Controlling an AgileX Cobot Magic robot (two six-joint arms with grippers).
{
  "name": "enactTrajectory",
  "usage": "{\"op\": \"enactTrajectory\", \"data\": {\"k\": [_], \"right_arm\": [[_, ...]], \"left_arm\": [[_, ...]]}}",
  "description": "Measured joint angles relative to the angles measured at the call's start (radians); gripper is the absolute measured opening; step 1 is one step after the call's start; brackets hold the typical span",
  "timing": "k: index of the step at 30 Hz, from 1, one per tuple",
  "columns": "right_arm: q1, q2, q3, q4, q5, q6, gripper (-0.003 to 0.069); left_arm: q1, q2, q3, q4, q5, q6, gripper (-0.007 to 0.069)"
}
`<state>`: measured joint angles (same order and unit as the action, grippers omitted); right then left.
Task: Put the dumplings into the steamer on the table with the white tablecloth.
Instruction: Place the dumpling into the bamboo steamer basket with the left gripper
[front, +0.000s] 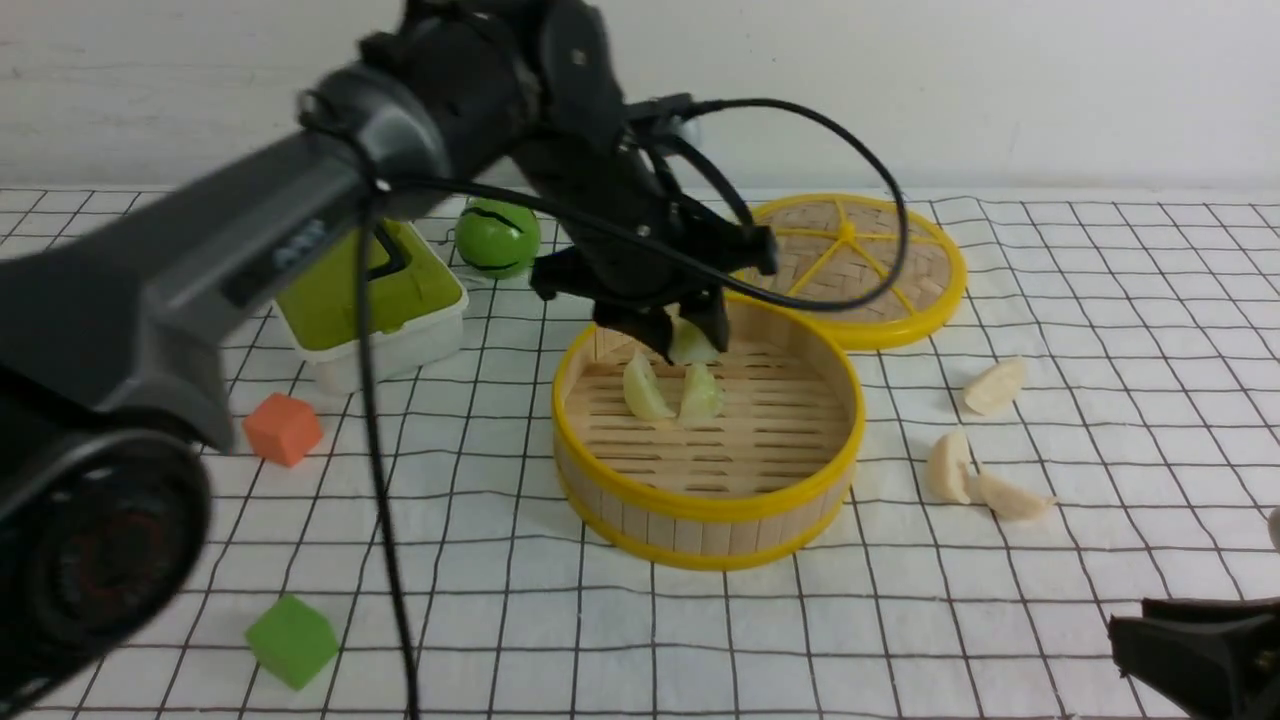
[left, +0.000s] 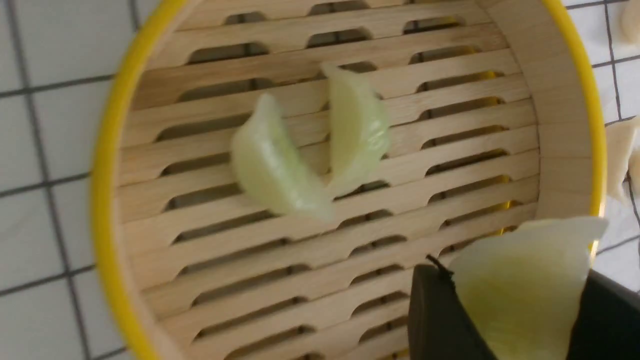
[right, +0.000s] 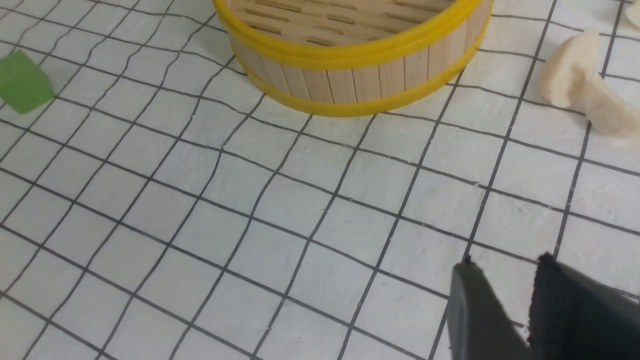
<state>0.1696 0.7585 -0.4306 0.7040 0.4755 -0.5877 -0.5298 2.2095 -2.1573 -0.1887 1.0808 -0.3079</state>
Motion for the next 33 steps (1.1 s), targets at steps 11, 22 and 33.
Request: {"op": "enactTrajectory", "data": {"k": [11, 22, 33], "right_arm": [[0.000, 0.000, 0.000, 0.000, 0.010, 0.000, 0.0181], [0.000, 0.000, 0.000, 0.001, 0.011, 0.000, 0.0191], [0.000, 0.000, 0.000, 0.018, 0.013, 0.000, 0.0200]], "left_arm": [[-0.079, 0.251, -0.268, 0.167, 0.016, -0.046, 0.0286], [-0.079, 0.288, -0.269, 0.146, -0.018, -0.046, 0.0300], [-0.079, 0.177, -0.269, 0.145, 0.019, -0.042, 0.0393]]}}
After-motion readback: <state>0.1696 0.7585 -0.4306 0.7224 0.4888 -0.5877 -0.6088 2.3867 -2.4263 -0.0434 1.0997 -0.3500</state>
